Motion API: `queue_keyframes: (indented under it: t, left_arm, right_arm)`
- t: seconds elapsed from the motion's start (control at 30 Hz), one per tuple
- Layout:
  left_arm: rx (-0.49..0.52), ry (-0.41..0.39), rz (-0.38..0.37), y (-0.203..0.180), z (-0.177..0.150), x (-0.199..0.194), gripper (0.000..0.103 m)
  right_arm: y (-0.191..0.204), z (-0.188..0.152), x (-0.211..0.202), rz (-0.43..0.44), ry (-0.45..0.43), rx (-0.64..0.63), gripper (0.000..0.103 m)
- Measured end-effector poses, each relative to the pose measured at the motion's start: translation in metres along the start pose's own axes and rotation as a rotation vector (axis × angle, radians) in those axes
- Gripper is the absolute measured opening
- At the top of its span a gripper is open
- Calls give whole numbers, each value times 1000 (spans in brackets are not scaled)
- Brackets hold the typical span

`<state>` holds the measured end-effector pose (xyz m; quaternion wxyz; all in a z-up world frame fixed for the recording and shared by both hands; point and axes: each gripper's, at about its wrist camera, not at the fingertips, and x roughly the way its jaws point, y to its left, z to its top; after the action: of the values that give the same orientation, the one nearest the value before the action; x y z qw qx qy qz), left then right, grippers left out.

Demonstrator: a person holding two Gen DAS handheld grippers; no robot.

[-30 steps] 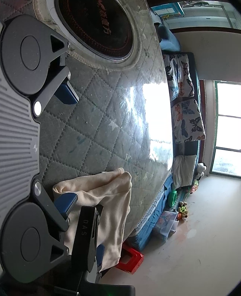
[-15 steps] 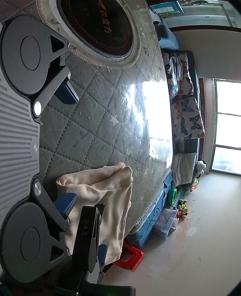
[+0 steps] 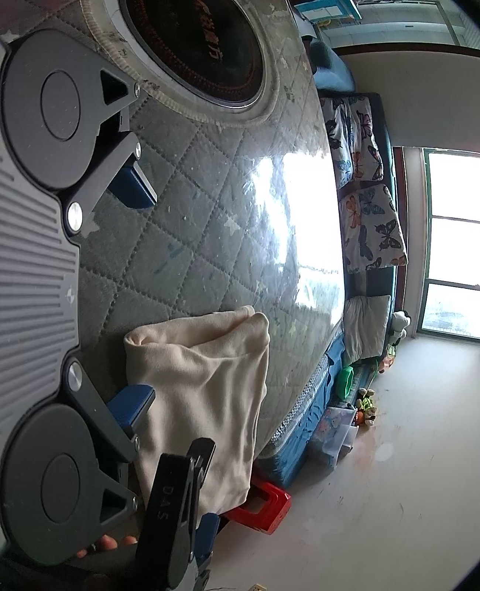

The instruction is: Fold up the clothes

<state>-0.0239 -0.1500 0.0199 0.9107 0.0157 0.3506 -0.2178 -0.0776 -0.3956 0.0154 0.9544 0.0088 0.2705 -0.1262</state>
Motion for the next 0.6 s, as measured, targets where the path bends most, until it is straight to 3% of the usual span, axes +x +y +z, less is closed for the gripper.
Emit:
queue_keyframes:
  t: [0.6]
  left_arm:
    - [16,-9,-16,-8,-12,-12,103]
  right_arm:
    - [-11,-27,-38,29,-13,61,103]
